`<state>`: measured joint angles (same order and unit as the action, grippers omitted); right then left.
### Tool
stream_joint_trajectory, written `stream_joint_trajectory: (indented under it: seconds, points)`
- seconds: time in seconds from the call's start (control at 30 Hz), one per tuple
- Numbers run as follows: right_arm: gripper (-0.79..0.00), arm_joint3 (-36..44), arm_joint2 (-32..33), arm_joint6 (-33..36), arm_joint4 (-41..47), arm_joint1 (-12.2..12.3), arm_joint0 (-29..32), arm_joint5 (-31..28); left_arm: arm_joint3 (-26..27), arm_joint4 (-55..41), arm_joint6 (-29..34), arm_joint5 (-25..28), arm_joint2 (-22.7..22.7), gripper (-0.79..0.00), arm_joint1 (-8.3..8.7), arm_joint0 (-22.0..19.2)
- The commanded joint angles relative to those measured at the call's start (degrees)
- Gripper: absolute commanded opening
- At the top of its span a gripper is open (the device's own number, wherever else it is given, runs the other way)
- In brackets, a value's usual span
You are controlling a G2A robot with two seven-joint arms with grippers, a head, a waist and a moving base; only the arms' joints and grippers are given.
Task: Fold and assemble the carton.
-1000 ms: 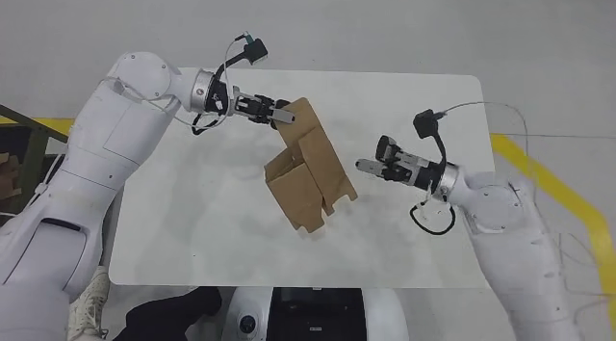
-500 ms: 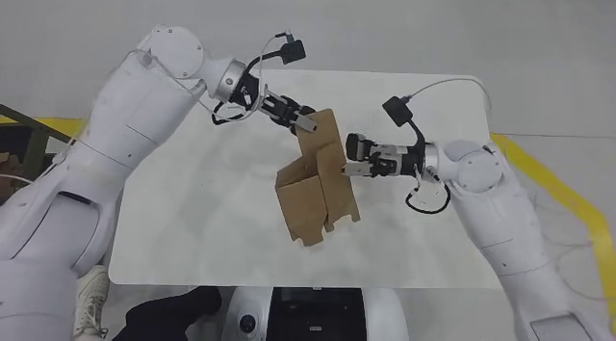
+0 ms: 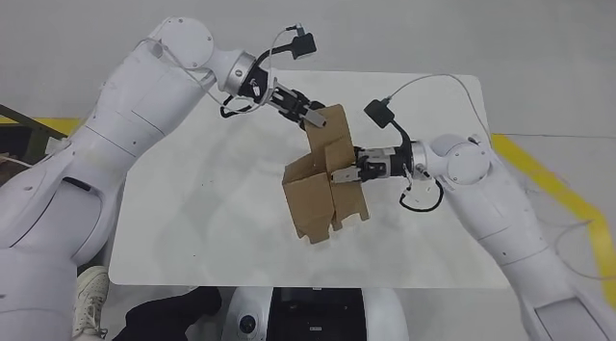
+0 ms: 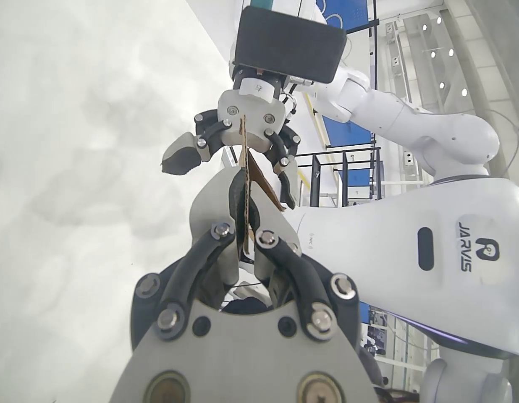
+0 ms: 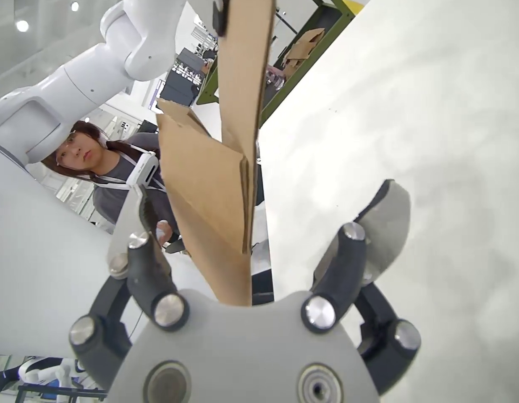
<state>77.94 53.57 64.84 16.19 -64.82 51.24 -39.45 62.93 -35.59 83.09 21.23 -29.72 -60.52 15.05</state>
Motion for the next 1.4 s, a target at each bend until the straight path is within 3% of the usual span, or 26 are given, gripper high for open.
stream_joint_trajectory:
  seconds: [0.0,0.2,0.37,0.5,0.63,0.67,0.7,0.97,1.17,1.37]
  points:
    - [-0.4,-0.05,-0.97,-0.18,0.42,0.31,-0.52,-0.18,0.01,-0.43,-0.07,0.07,0.31,-0.785,0.13,-0.16]
    - [-0.496,-1.02,-3.98,-1.26,2.63,1.34,-2.25,-1.26,0.26,-0.85,-0.2,0.2,1.34,-0.785,0.69,-0.82]
    - [-0.628,-0.98,-6.63,-2.41,4.28,2.17,-3.56,-2.41,0.21,-1.0,-0.65,0.65,1.98,-0.785,1.29,-0.99]
    - [-0.785,-0.81,-8.98,-3.57,5.25,2.81,-4.73,-3.57,0.22,-0.89,-0.99,0.99,2.71,-0.785,1.59,-1.23]
    - [-0.785,-1.16,-11.16,-4.48,6.26,3.43,-5.98,-4.48,0.59,-0.75,-1.47,1.47,3.38,-0.757,1.85,-1.65]
    - [-0.785,-1.26,-11.66,-4.69,6.6,3.58,-6.29,-4.69,0.84,-0.62,-1.65,1.65,3.54,-0.462,1.93,-1.77]
    - [-0.785,-1.4,-12.17,-4.85,6.92,3.72,-6.58,-4.85,1.04,-0.48,-1.9,1.9,3.67,0.0,2.03,-1.9]
    - [-0.785,-3.19,-14.42,-5.87,13.5,4.73,-7.68,-5.87,-0.71,-0.93,-6.25,6.24,1.99,0.0,3.83,-1.79]
    - [-0.785,-6.48,-11.56,-8.45,19.61,5.53,-5.3,-8.32,-1.7,-1.74,-9.36,9.34,-1.68,0.0,6.25,0.8]
    - [-0.785,-5.89,-6.5,-20.58,13.88,6.48,-0.66,-5.62,-0.27,-3.02,-10.21,10.18,-5.38,0.0,8.51,4.54]
